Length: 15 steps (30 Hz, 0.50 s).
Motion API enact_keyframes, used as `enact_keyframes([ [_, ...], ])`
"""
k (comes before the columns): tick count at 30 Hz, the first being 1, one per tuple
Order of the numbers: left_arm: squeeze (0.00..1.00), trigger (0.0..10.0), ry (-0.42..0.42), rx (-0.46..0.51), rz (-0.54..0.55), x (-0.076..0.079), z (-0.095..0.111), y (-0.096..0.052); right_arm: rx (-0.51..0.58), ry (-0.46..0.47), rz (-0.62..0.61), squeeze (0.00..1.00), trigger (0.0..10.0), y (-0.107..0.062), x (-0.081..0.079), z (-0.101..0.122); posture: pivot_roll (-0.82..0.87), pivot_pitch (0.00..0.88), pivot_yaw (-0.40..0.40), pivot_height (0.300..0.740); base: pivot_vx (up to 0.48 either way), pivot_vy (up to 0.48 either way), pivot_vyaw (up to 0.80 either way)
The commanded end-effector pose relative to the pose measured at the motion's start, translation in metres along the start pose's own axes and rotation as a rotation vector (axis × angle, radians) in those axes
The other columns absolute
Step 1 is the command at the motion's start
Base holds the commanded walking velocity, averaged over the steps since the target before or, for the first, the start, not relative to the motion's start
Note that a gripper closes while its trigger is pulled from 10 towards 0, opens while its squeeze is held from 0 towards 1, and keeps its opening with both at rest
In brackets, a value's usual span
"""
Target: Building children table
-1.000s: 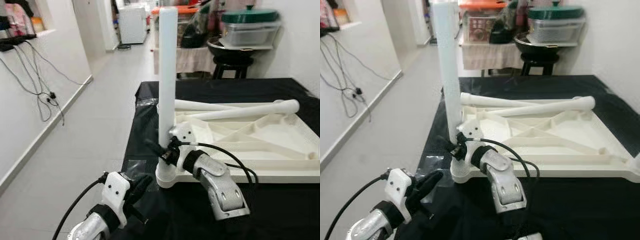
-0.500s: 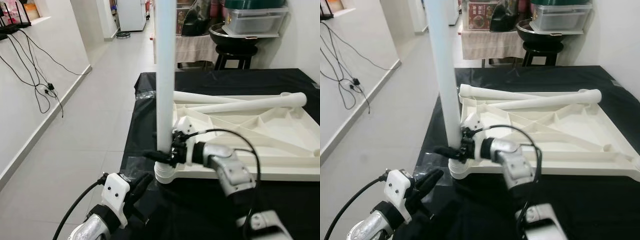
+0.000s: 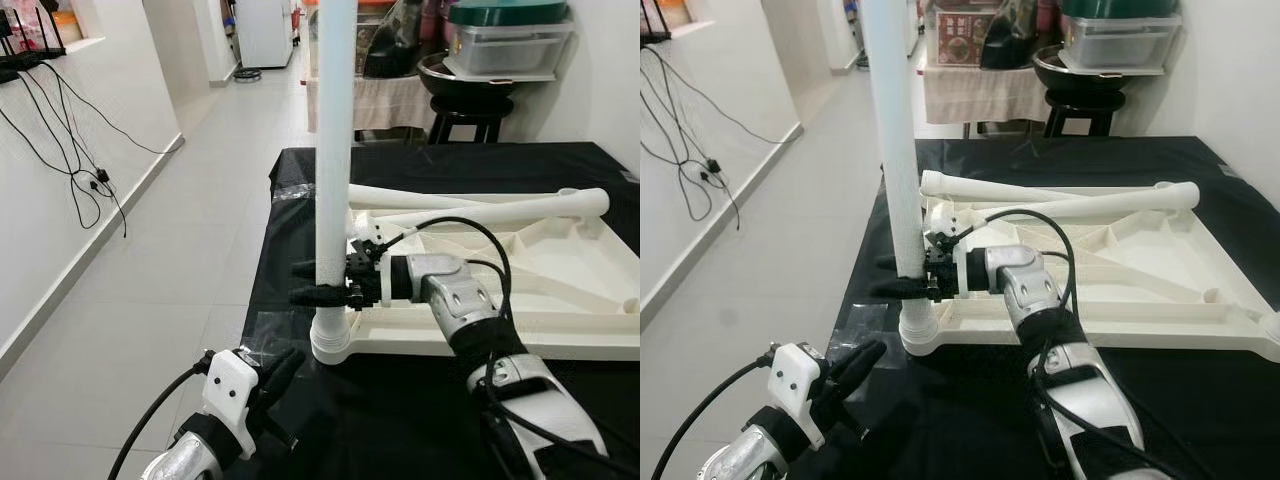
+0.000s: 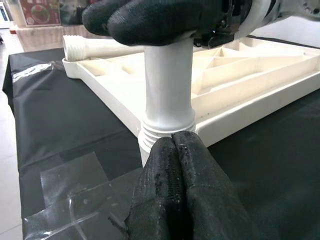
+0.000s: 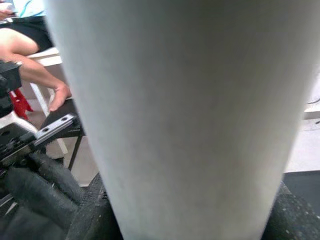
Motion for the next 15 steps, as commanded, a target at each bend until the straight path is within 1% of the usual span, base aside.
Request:
enact_keyframes([
  [1,0.00,10.0,-0.006,0.001,0.004,-0.002,-0.002,0.000,0.035,0.009,0.036,0.00,0.0,0.002,0.000,0.004,0.03,0.000,0.003,0.740,0.000,0.000,0.00],
  [7,0.00,10.0,-0.009,0.004,0.004,-0.001,-0.002,0.000,0.032,-0.005,0.040,0.00,0.0,-0.003,-0.001,0.000,0.02,0.002,0.002,0.740,0.000,0.000,0.00],
  [8,0.00,10.0,-0.013,0.006,0.004,-0.001,-0.001,0.000,0.014,-0.030,0.005,0.00,0.0,-0.010,-0.003,-0.005,0.01,0.014,0.000,0.740,0.000,0.000,0.00],
  [9,0.00,10.0,-0.013,0.006,0.004,-0.001,-0.001,0.000,0.014,-0.030,0.005,0.00,0.0,-0.010,-0.003,-0.005,0.01,0.014,0.000,0.740,0.000,0.000,0.00],
  [10,0.00,10.0,-0.020,0.012,0.004,-0.001,0.000,-0.001,-0.005,-0.003,-0.096,0.00,0.0,-0.011,-0.007,-0.015,0.00,0.030,-0.001,0.740,0.000,0.000,0.00],
  [11,0.00,10.0,-0.020,0.012,0.004,-0.001,0.000,-0.001,-0.005,-0.003,-0.096,0.00,0.0,-0.011,-0.007,-0.015,0.00,0.030,-0.001,0.740,0.000,0.000,0.00],
  [12,0.00,10.0,-0.025,0.015,0.003,-0.002,0.001,-0.003,-0.037,0.008,-0.456,0.00,0.0,-0.003,-0.002,-0.030,-0.01,0.041,0.001,0.740,0.000,0.000,0.00],
  [13,0.00,10.0,-0.025,0.015,0.003,-0.002,0.001,-0.003,-0.037,0.008,-0.456,0.00,0.0,-0.003,-0.002,-0.030,-0.01,0.041,0.001,0.740,0.000,0.000,0.00],
  [14,0.00,10.0,-0.028,0.018,0.003,-0.003,0.002,-0.004,-0.082,0.060,-0.824,0.00,0.0,-0.008,0.001,-0.042,-0.01,0.051,0.006,0.740,0.000,0.000,0.00],
  [15,0.00,10.0,-0.032,0.017,-0.001,-0.003,0.003,-0.004,-0.161,0.046,-0.853,0.00,0.0,0.000,-0.025,-0.056,-0.02,0.063,0.019,0.740,0.000,0.000,0.00],
])
Point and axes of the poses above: a point about 5 cm out from each wrist's last joint towards the gripper, its own y axis pointing out of the wrist towards the gripper, its own z axis along the axis of the wrist's last joint, x = y × z, the point moved 2 cm from there along y, pointing out of the wrist towards the gripper, and after that the axes turned 8 degrees about -y, right-handed, at the moved point
